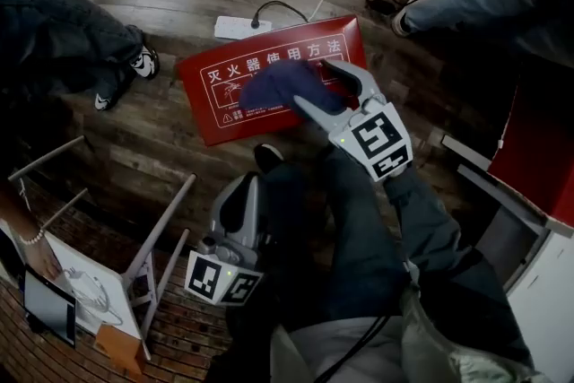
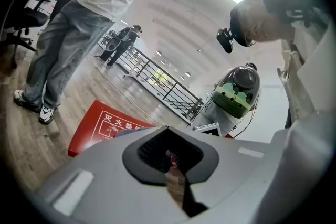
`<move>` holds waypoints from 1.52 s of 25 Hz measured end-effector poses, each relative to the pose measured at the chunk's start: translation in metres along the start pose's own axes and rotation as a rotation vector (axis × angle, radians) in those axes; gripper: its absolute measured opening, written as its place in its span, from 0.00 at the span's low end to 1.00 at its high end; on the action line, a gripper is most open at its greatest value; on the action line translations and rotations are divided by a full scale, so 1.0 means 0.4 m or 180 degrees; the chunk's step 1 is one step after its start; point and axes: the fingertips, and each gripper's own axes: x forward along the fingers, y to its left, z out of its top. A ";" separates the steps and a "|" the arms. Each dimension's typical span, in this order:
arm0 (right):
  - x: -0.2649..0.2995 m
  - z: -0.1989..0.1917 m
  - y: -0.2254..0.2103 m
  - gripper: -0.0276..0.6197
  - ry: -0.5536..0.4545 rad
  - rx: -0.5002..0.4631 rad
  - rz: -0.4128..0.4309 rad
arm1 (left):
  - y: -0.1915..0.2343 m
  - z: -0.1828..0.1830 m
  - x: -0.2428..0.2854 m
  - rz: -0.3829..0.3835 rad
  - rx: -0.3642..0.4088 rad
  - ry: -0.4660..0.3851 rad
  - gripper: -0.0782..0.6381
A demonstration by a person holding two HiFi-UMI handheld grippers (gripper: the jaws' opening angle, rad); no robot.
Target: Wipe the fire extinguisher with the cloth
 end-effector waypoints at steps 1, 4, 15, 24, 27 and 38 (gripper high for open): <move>-0.012 0.005 -0.017 0.49 -0.0002 0.0112 -0.0014 | -0.016 0.011 0.002 -0.0018 0.0027 0.0007 0.10; -0.056 0.036 -0.058 0.51 0.0054 0.0302 -0.0113 | -0.059 0.047 -0.003 -0.0034 0.0087 0.0008 0.10; -0.367 0.337 0.023 0.21 -0.0245 0.0125 0.0179 | -0.266 0.287 -0.036 -0.0179 0.0313 -0.0203 0.10; -0.755 0.500 0.187 0.05 -0.0812 0.0303 0.0284 | -0.542 0.487 -0.105 -0.0438 0.0618 -0.0617 0.10; -0.795 0.509 0.209 0.05 -0.0849 0.0298 0.0282 | -0.588 0.518 -0.121 -0.0450 0.0733 -0.0693 0.10; -0.856 0.445 0.196 0.05 -0.0866 0.0359 0.0167 | -0.665 0.417 -0.091 -0.0540 0.0713 -0.0445 0.10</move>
